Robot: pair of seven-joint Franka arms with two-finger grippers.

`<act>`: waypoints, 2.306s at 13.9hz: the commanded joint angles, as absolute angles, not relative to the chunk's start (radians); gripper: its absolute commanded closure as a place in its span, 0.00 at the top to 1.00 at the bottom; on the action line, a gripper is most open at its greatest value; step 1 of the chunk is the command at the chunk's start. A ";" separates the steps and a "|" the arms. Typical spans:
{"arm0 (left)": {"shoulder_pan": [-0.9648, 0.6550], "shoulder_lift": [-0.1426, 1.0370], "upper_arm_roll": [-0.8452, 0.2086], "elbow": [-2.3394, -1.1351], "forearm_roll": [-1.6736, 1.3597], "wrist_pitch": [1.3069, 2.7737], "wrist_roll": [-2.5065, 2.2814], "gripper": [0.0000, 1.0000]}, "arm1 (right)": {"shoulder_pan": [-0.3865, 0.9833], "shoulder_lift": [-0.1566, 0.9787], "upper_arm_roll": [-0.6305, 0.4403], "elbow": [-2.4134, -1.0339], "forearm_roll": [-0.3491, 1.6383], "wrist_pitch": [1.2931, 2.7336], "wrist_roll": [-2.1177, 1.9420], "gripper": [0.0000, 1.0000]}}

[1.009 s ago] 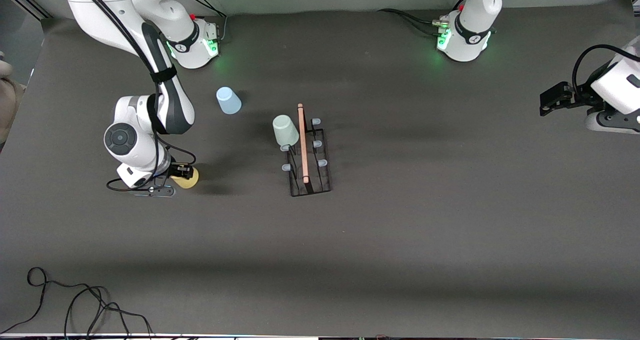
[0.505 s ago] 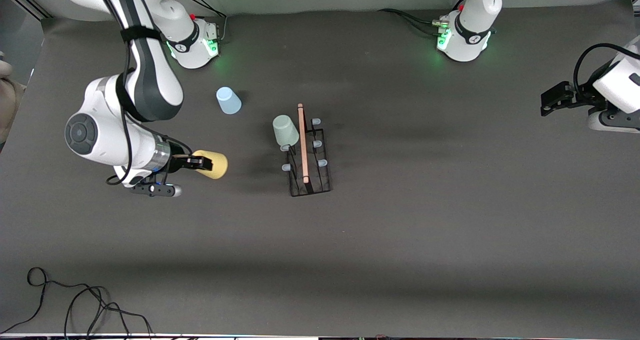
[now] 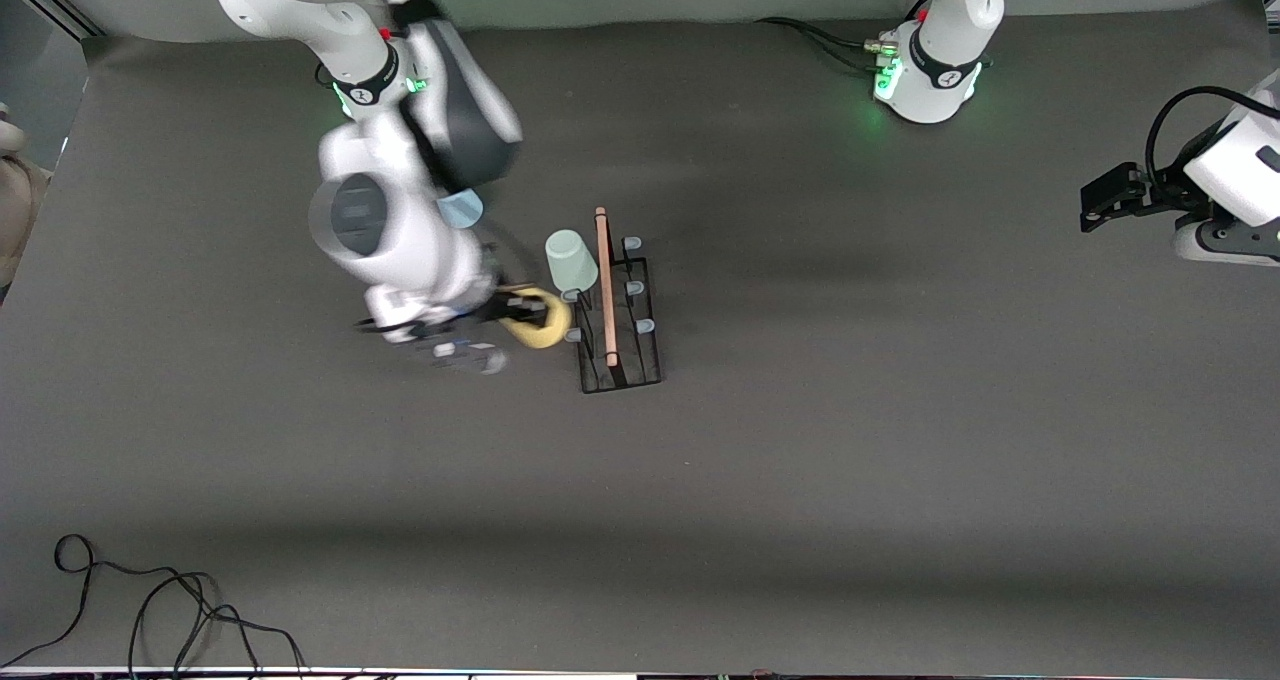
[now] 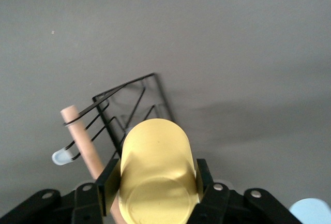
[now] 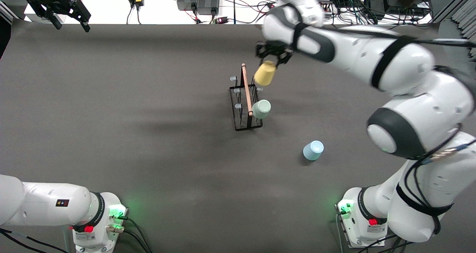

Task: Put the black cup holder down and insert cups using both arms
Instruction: 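Carry the yellow cup to the rack and hang it on a peg, then open the right gripper and withdraw it from the yellow cup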

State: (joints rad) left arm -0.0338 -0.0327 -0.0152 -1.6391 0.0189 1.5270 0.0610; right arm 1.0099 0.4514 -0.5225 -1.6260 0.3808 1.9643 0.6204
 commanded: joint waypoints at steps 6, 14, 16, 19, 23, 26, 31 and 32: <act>-0.041 -0.041 -0.014 -1.632 0.017 1.511 0.044 1.00 | 1.045 0.563 -0.541 -1.557 0.400 1.973 0.640 0.26; -0.041 -0.035 -0.014 -1.632 0.017 1.513 0.044 1.00 | 1.029 0.571 -0.551 -1.557 0.402 1.999 0.640 1.00; -0.041 -0.034 -0.014 -1.632 0.017 1.513 0.046 1.00 | 1.022 0.549 -0.574 -1.549 0.397 1.990 0.621 1.00; -0.041 -0.034 -0.014 -1.632 0.017 1.514 0.046 1.00 | 1.022 0.467 -0.653 -1.578 0.393 1.898 0.487 1.00; -0.040 -0.031 -0.014 -1.632 0.018 1.514 0.046 1.00 | 1.022 0.361 -0.796 -1.618 0.394 1.789 0.318 1.00; -0.041 -0.029 -0.014 -1.632 0.018 1.514 0.046 1.00 | 1.025 0.315 -0.882 -1.634 0.393 1.700 0.203 1.00; -0.041 -0.028 -0.014 -1.632 0.018 1.514 0.046 1.00 | 1.037 0.198 -0.905 -1.632 0.249 1.631 0.201 1.00; -0.041 -0.028 -0.012 -1.632 0.018 1.514 0.046 1.00 | 1.040 0.180 -0.905 -1.626 0.232 1.611 0.202 1.00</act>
State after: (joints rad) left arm -0.0338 -0.0260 -0.0158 -1.6399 0.0189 1.5270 0.0610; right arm 1.0154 0.2486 -0.8975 -1.6097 0.2862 1.6378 0.2135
